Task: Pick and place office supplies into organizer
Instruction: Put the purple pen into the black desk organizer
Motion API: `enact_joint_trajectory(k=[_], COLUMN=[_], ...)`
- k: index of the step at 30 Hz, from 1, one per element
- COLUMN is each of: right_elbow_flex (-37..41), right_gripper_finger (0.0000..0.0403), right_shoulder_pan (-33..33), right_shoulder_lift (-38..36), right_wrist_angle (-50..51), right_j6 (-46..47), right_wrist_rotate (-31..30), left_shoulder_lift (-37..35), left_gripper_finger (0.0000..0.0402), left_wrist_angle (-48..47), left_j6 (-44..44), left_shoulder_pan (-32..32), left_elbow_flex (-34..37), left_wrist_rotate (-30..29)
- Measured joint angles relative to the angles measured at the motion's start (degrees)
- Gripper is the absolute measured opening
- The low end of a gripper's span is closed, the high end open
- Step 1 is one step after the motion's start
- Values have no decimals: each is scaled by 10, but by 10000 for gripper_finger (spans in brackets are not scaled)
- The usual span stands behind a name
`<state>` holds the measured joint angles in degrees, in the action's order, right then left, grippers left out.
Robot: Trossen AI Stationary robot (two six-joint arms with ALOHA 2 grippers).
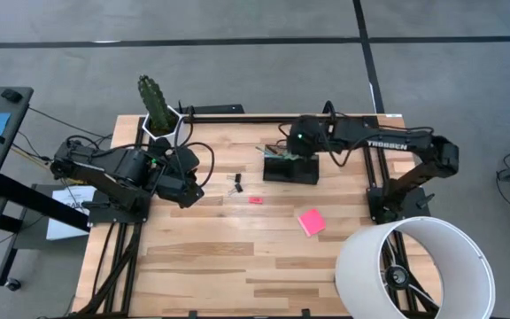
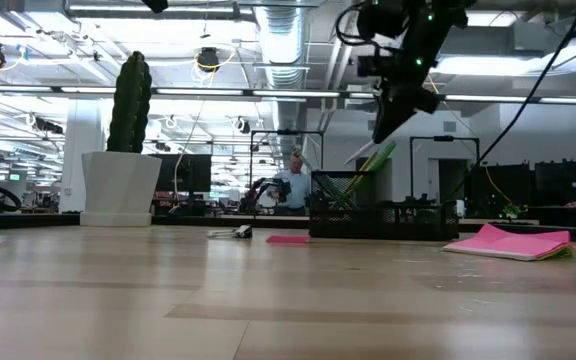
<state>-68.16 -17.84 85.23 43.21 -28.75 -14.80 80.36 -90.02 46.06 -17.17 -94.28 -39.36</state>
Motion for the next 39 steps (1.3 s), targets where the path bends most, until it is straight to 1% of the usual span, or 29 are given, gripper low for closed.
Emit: enact_joint_trajectory(k=[4, 6, 11, 17, 20, 23, 25, 27, 33, 37, 39], right_elbow_flex=[0, 0, 0, 0, -1, -1, -3, 1, -1, -3, -3], right_gripper_finger=[34, 33, 32, 34, 30, 33, 34, 33, 34, 36, 34], right_shoulder_pan=[-10, -10, 1, 26, 32, 30, 27, 23, 13, 14, 13], right_shoulder_lift=[0, 0, 0, 0, 3, 6, 26, 41, 98, 124, 131], right_wrist_angle=[-11, -20, -24, -41, -60, -60, -64, -46, -75, -93, -103], right_j6=[-115, -156, -211, -304, -320, -342, -343, -345, -372, -390, -402], right_wrist_rotate=[-38, -41, -41, -34, -30, -7, -3, -11, -34, -56, -57], left_shoulder_lift=[0, 0, 0, 0, 0, 0, 0, 0, 0, 0, 0], left_gripper_finger=[114, 114, 114, 114, 114, 114, 114, 114, 114, 114, 114], left_wrist_angle=[0, 0, 0, 0, 0, 0, 0, 0, 0, 0, 0], left_j6=[0, 0, 0, 0, 0, 0, 0, 0, 0, 0, 0], left_shoulder_pan=[0, 0, 0, 0, 0, 0, 0, 0, 0, 0, 0], left_elbow_flex=[0, 0, 0, 0, 0, 0, 0, 0, 0, 0, 0], left_wrist_rotate=[-1, -1, -1, -2, -2, -4, -4, -4, -4, -4, -4])
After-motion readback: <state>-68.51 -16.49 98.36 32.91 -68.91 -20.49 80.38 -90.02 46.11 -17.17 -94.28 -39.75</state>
